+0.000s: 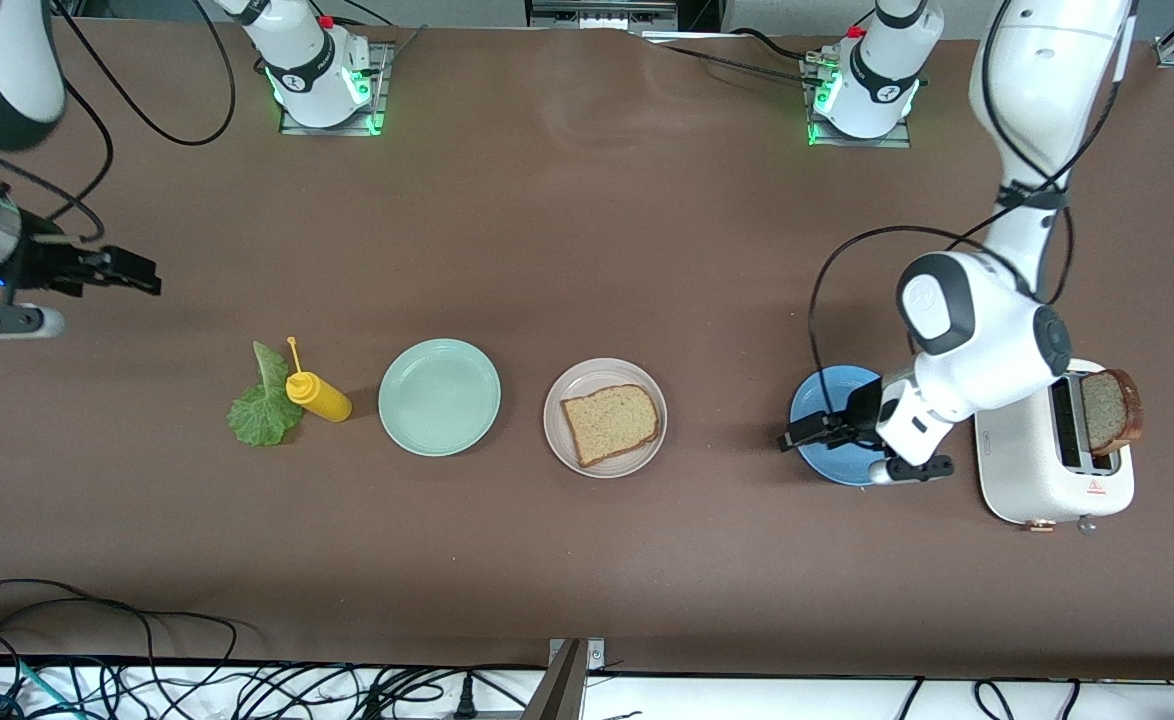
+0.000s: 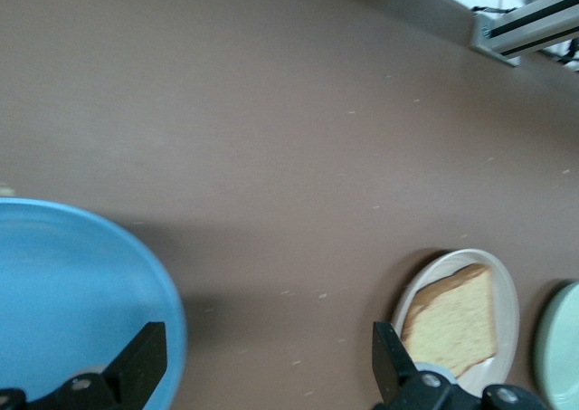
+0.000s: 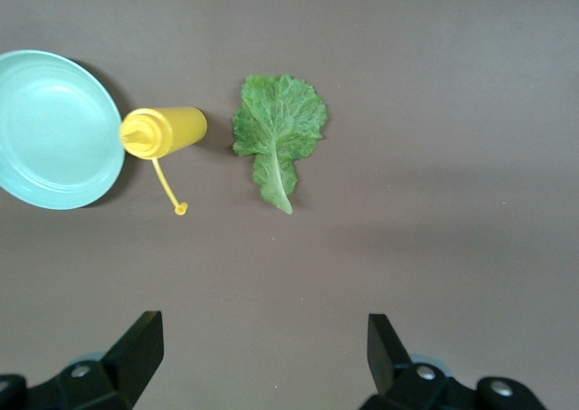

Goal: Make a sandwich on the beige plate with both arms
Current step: 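Return the left gripper to the toaster while the right gripper grasps lettuce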

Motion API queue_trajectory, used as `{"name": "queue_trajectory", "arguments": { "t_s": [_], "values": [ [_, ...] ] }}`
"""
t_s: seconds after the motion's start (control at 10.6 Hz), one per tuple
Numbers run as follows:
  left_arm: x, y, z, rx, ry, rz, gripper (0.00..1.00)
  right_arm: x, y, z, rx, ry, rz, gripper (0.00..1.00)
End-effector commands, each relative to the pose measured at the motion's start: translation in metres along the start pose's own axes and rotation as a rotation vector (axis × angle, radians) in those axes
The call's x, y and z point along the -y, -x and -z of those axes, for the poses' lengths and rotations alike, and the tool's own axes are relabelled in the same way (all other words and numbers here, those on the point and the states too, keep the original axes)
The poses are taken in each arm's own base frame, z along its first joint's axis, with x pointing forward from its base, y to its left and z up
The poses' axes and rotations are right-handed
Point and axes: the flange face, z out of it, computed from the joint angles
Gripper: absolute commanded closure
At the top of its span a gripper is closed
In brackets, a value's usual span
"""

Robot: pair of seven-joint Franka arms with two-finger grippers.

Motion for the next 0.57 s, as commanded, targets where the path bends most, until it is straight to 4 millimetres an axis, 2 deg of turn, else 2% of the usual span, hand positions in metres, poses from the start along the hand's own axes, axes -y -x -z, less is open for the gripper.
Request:
{"name": "queue_trajectory", "arguments": {
  "t_s": [0.0,0.09,0.28,0.38,0.47],
  "values": [
    [0.017,0.013,0.028,0.023,-0.08,-0.061,0.0,-0.004,-0.018,-0.059,-0.03,-0.007,-0.017,0.0],
    [0.027,0.012,0.037,0.034,-0.116,-0.076,0.0,-0.005,-0.025,-0.097,-0.063,-0.007,-0.021,0.0],
    [0.036,0.013,0.053,0.054,-0.185,-0.121,0.0,-0.005,-0.022,-0.163,-0.135,-0.002,-0.027,0.0],
    [0.041,0.013,0.062,0.062,-0.218,-0.14,0.0,-0.005,-0.027,-0.193,-0.138,0.0,-0.027,0.0],
    [0.041,0.013,0.072,0.067,-0.246,-0.162,0.0,-0.004,-0.029,-0.215,-0.11,0.0,-0.024,0.0]
  ]
}}
